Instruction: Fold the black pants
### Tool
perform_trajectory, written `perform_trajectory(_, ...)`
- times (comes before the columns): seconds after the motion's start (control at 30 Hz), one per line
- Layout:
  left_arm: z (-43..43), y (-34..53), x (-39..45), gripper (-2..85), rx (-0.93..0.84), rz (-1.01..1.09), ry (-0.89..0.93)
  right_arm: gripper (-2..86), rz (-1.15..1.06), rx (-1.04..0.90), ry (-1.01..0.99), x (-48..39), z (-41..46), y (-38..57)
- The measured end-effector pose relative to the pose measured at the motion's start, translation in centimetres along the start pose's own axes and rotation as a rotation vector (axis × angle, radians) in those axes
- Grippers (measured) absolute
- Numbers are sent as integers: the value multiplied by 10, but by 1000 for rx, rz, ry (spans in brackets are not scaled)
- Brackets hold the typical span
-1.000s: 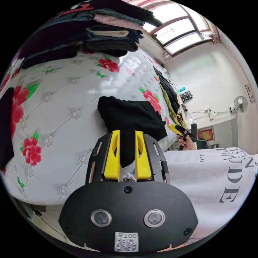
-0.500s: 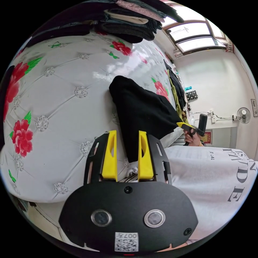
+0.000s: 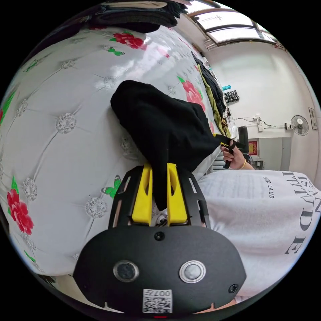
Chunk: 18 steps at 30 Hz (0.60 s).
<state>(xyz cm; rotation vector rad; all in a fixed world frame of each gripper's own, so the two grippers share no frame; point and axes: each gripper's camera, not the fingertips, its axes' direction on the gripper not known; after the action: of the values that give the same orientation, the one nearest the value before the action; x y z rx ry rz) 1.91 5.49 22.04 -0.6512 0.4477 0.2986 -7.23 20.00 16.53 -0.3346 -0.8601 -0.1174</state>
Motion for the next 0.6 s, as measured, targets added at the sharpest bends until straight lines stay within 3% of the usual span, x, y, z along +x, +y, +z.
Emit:
perform_trajectory(0.13, -26, -8, 11, 49, 94, 39, 105, 33, -40, 9, -56, -14, -21, -18)
perform_trajectory(0.27, -76, -39, 31, 46, 197, 135, 151, 17, -217, 101, -148, -74, -71, -67)
perform_trajectory(0.37, -141, -78, 67, 46, 294, 290, 108, 13, -418, 193, -164, -146, -121, -116)
perform_trajectory(0.5, -268, -127, 140, 47, 505, 517, -99, 13, -683, 388, -155, -262, -198, -177)
perform_trajectory(0.6, -346, -171, 178, 53, 629, 550, -255, 18, -733, 520, -145, -331, -232, -228)
